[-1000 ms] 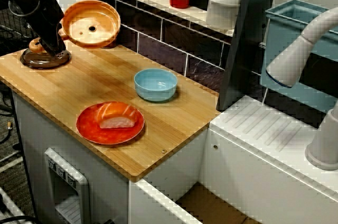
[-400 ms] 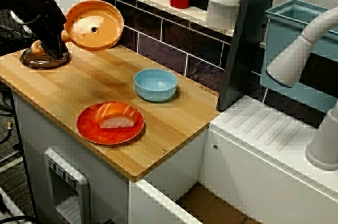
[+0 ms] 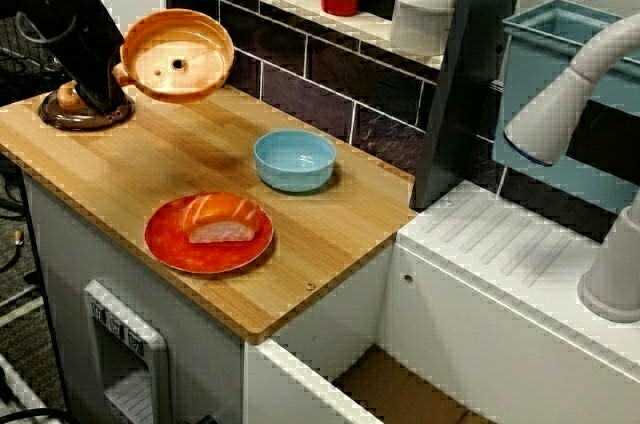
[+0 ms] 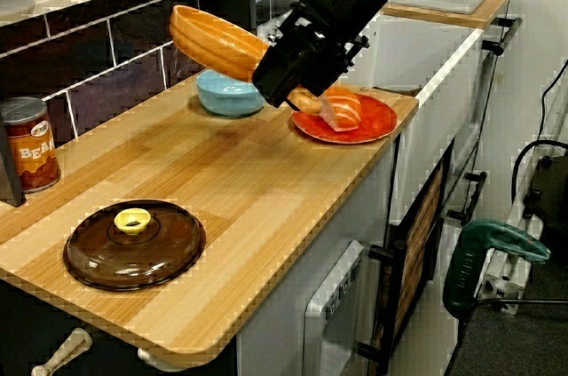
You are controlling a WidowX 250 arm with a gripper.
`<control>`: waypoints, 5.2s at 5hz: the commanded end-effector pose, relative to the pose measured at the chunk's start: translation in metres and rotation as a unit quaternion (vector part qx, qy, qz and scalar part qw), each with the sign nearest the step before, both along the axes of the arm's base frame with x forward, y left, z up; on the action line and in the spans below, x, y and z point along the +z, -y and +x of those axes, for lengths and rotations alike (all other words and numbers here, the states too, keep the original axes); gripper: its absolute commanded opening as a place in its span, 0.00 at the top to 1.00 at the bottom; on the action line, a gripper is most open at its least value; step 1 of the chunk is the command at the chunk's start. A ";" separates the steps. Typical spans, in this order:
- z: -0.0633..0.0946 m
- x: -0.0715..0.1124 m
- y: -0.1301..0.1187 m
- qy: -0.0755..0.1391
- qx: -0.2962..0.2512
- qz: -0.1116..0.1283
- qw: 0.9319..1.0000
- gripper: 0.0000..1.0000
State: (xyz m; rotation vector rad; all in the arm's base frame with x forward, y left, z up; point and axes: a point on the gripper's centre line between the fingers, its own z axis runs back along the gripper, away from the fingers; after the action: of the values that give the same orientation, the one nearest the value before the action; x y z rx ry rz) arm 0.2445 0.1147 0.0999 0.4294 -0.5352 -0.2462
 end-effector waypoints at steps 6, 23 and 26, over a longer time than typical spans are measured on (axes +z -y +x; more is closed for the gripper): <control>0.026 -0.009 -0.041 -0.101 0.029 -0.137 0.985 1.00; 0.008 -0.008 0.009 -0.120 -0.086 -0.155 0.977 0.00; 0.005 -0.017 0.032 -0.138 -0.208 -0.164 0.954 0.00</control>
State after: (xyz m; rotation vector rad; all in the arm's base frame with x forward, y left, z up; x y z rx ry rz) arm 0.2552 0.0773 0.0796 -0.0649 -0.3641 -0.5915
